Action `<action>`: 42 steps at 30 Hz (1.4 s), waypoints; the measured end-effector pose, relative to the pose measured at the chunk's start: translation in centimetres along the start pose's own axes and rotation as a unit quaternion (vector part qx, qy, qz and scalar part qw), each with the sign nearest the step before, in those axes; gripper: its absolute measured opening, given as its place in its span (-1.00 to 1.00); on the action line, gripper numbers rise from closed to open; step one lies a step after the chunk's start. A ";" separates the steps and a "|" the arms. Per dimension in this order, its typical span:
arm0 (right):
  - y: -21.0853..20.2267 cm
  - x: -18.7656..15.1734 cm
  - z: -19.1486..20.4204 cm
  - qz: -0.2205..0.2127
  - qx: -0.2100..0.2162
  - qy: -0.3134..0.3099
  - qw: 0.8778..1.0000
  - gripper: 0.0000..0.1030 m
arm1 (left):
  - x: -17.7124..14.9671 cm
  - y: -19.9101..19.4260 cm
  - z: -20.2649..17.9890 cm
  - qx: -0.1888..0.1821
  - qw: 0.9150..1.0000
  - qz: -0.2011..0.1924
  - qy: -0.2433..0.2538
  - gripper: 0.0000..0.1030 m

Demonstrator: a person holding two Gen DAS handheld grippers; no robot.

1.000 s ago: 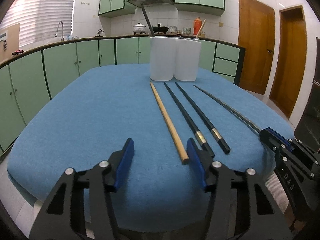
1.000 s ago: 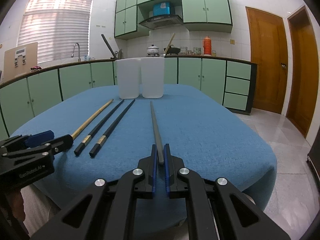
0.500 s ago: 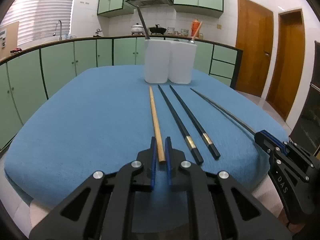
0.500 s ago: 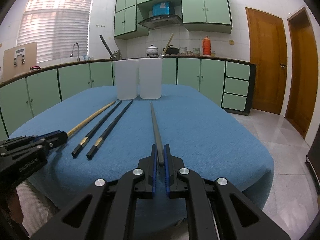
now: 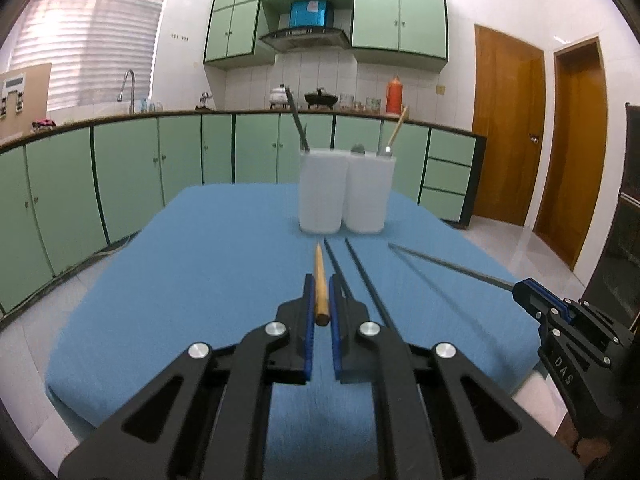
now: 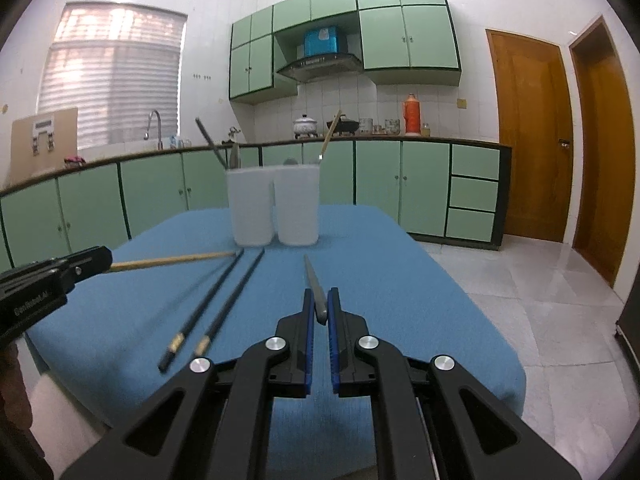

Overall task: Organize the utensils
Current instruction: 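Lift the rod and chopstick and carry them over the white holder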

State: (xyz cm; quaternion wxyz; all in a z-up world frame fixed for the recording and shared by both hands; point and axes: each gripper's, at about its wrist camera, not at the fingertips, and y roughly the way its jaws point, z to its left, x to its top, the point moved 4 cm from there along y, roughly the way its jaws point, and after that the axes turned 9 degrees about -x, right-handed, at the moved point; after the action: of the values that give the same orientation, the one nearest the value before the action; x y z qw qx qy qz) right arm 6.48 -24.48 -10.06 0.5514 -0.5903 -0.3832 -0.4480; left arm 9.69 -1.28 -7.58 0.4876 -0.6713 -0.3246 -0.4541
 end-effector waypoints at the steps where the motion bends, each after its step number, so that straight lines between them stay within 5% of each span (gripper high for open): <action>1: 0.0 0.5 -0.1 -0.003 0.002 0.002 1.000 -0.87 | 0.6 -0.2 0.0 0.001 1.000 -0.007 0.002 -0.88; 10: -0.5 6.8 -0.4 -0.050 0.023 0.003 0.998 -0.87 | 5.1 -1.4 -0.1 0.001 0.998 -0.058 0.016 -0.89; 17: 1.2 11.4 -0.7 -0.032 0.062 0.017 0.997 -0.88 | 8.9 -1.3 0.5 -0.012 0.996 -0.082 0.013 -0.89; 23: 3.3 15.3 -0.5 -0.013 0.090 0.018 0.996 -0.88 | 12.6 -0.6 0.9 -0.030 0.995 -0.091 0.015 -0.89; 42: 6.9 25.0 1.7 -0.053 0.116 -0.017 0.992 -0.88 | 21.2 2.0 0.7 -0.064 0.991 -0.115 0.022 -0.89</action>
State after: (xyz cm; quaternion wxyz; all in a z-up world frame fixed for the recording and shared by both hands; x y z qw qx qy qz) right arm 20.78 -24.48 11.61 0.5849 -0.5084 -0.4731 -0.4190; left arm 19.62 -1.35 11.25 0.3953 -0.6490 -0.3596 -0.5415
